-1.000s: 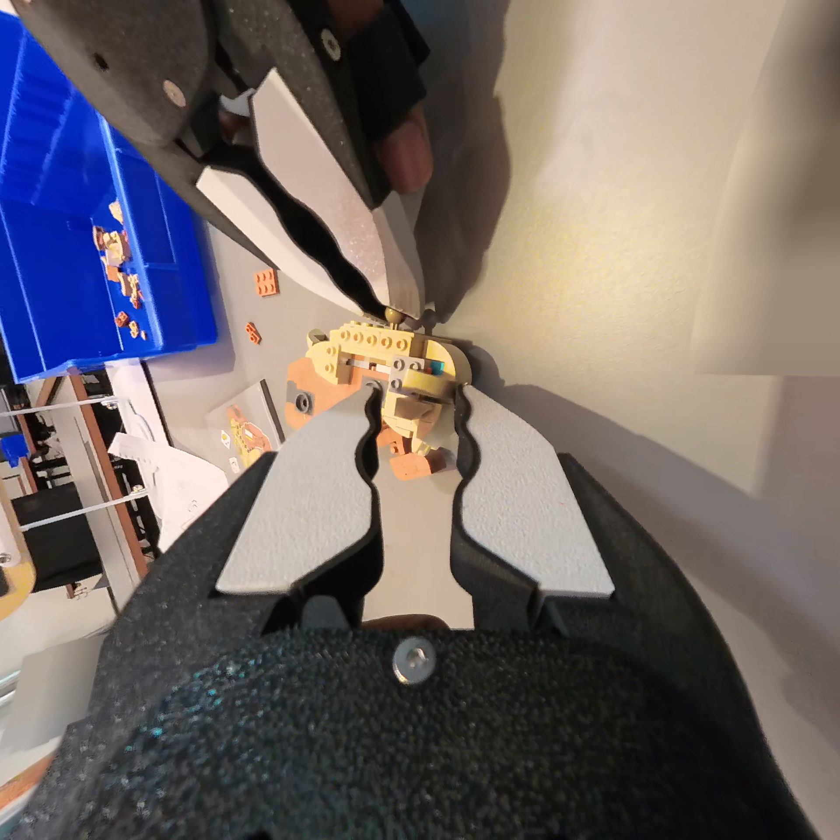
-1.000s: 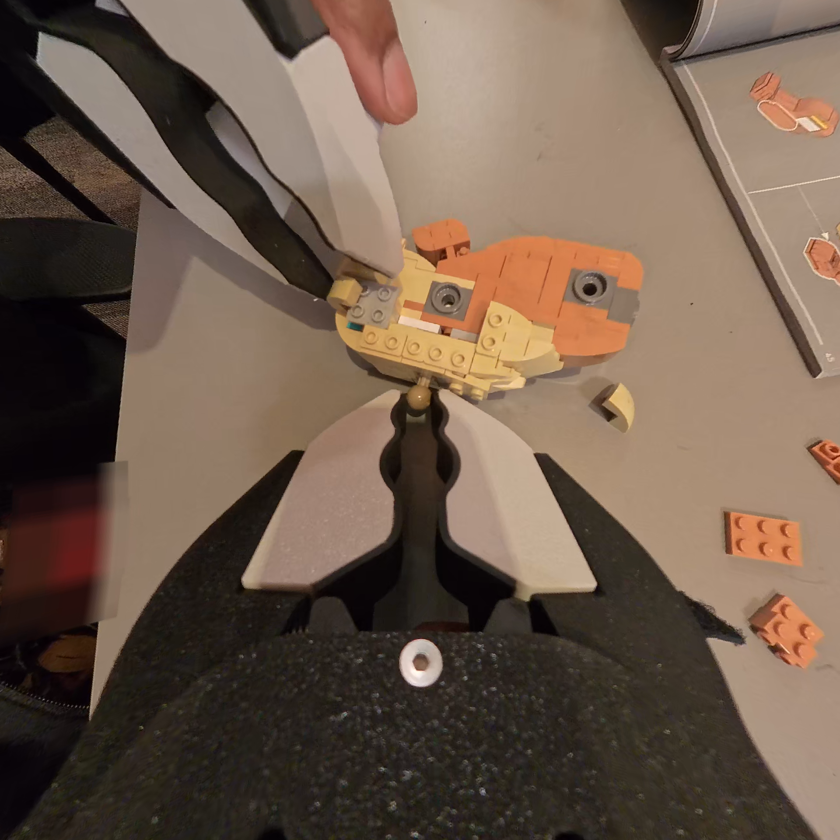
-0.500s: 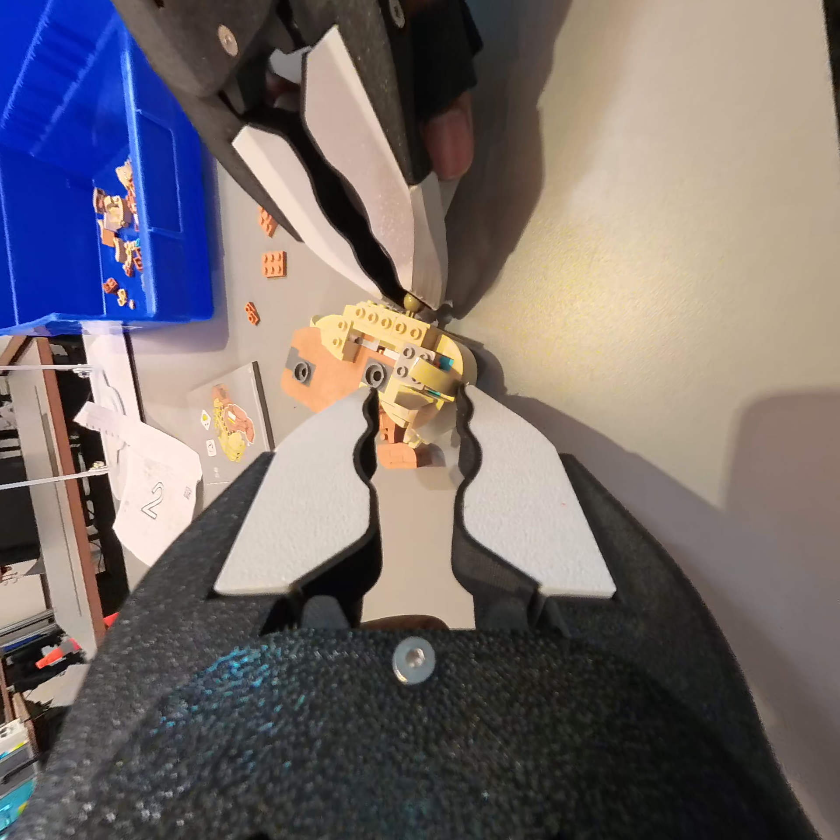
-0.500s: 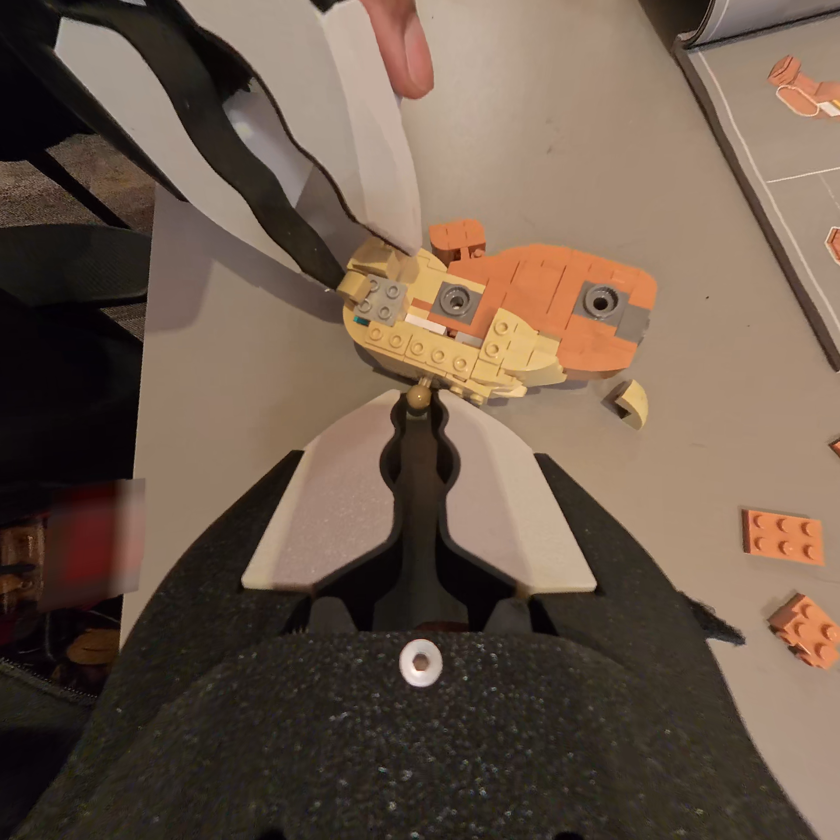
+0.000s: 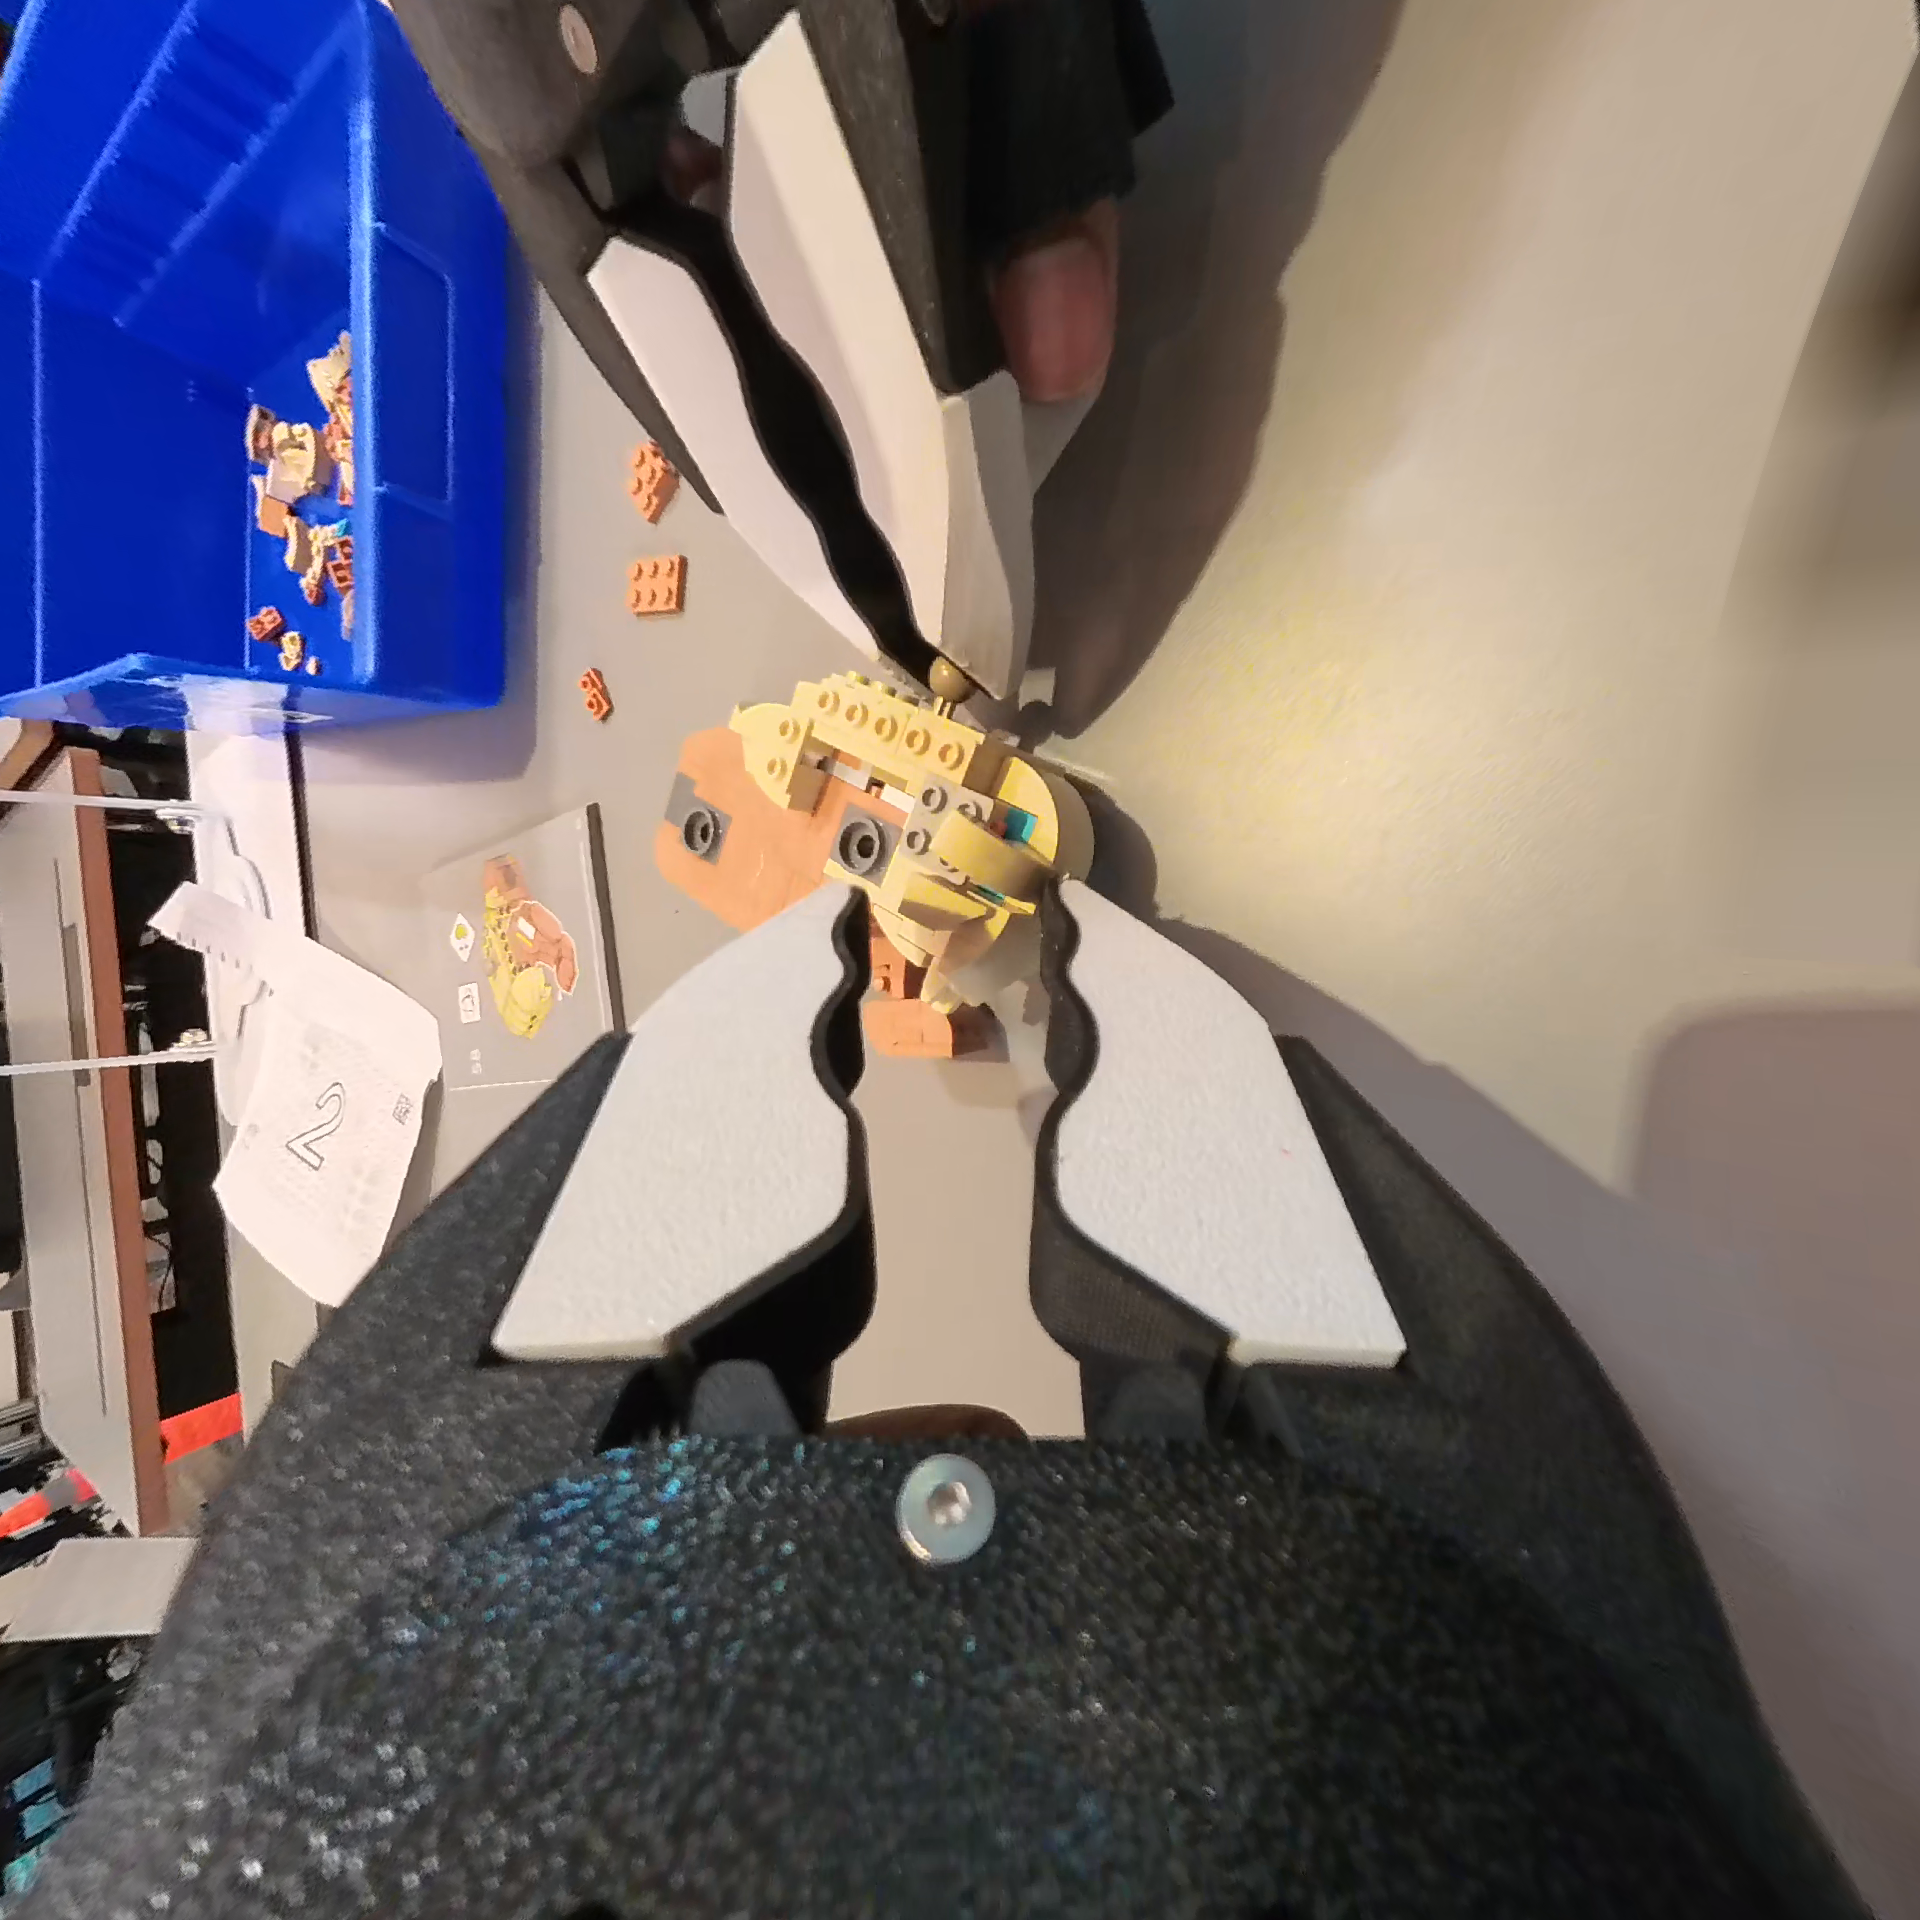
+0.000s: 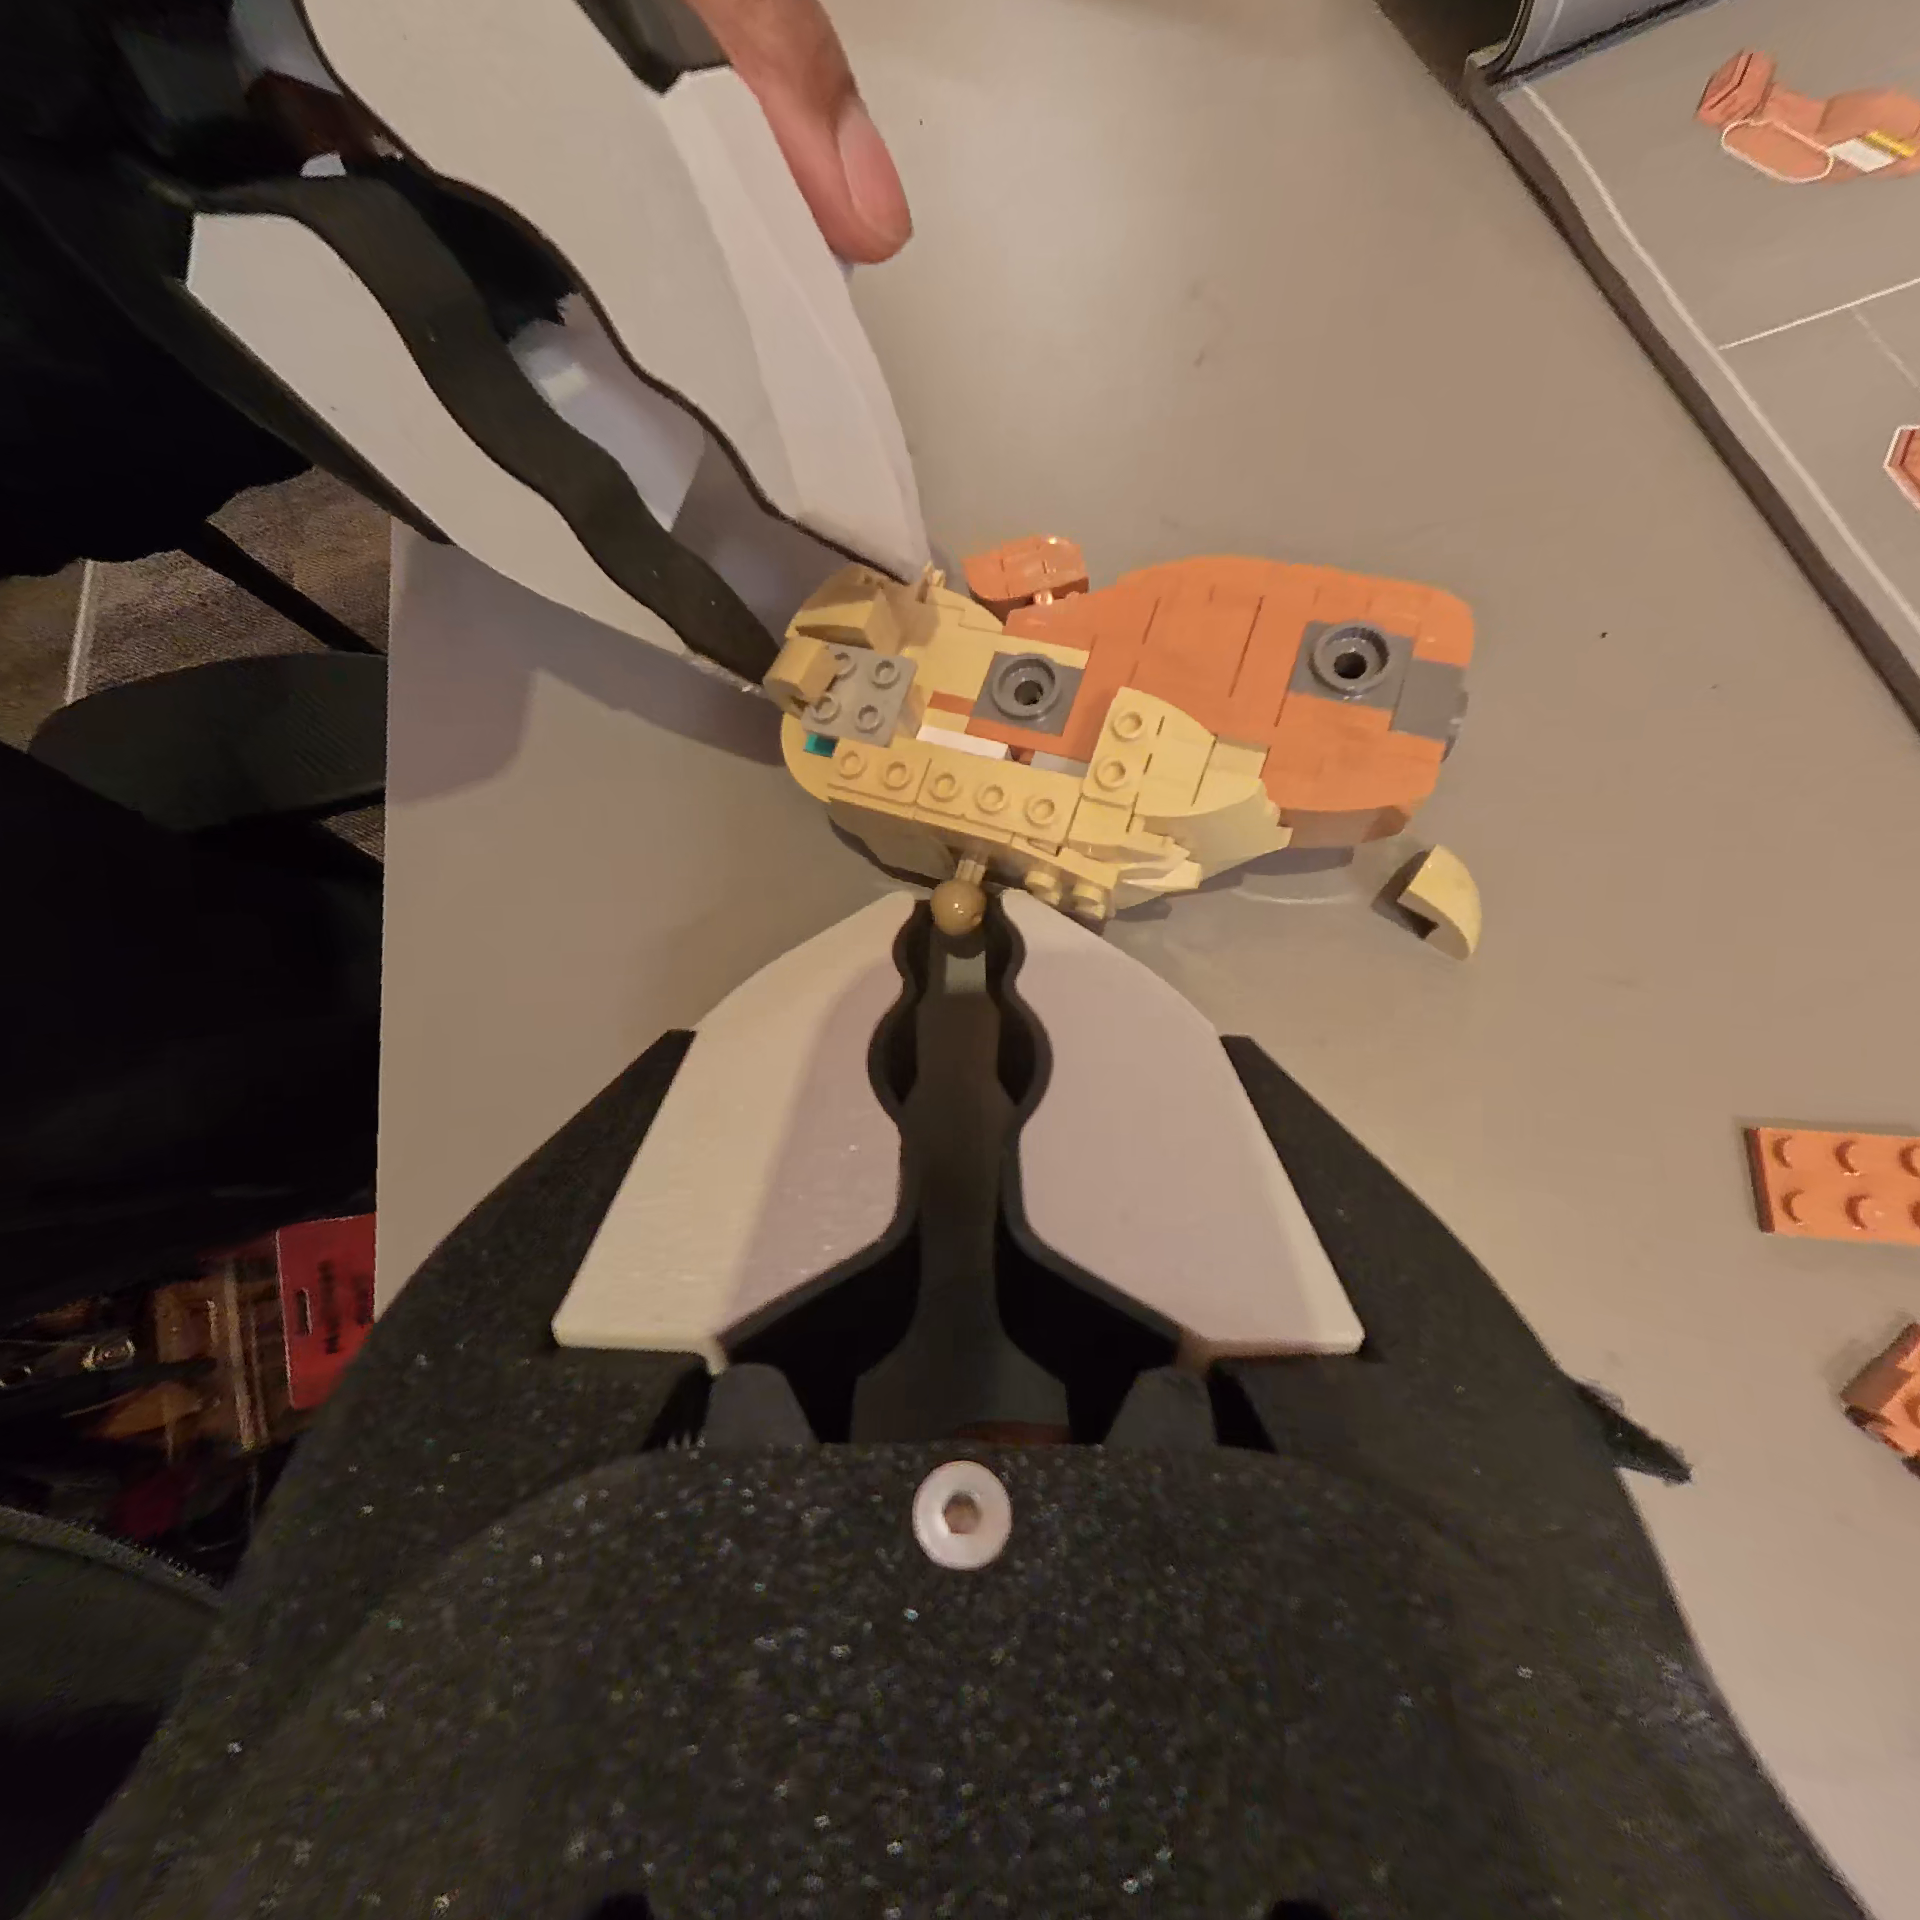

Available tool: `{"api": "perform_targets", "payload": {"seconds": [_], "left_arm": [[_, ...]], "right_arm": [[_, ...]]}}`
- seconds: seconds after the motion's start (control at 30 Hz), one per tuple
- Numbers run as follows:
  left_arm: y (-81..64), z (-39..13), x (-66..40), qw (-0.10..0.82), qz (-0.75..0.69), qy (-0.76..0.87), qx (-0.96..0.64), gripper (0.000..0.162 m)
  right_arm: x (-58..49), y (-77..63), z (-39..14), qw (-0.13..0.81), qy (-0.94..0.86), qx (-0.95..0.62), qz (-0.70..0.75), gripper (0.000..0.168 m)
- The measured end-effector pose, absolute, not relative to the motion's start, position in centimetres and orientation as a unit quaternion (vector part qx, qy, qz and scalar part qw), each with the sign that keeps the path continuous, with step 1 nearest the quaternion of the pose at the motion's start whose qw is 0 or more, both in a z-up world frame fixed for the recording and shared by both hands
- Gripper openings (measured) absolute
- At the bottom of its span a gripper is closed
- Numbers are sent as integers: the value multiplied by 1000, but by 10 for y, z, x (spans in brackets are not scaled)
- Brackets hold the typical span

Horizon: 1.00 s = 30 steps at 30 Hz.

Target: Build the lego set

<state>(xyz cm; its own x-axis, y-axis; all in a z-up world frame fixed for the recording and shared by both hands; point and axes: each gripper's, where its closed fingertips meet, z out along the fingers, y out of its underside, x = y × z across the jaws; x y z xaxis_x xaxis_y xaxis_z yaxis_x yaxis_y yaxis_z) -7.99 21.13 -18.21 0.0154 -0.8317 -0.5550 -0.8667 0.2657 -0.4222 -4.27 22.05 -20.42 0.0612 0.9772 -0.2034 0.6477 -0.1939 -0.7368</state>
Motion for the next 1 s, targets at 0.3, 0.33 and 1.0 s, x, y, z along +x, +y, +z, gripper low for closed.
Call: {"api": "perform_targets", "payload": {"seconds": [0.3,0.33,1.0], "left_arm": [[208,-178,-83,387,16,686,-616,32],[207,-175,-81,396,10,681,-616,32],[211,-174,-79,403,22,668,-625,29]], "right_arm": [[-44,221,-204,234,-584,-694,351,10],[-44,221,-204,234,-584,-694,351,10],[-45,220,-203,235,-587,-690,353,10]]}}
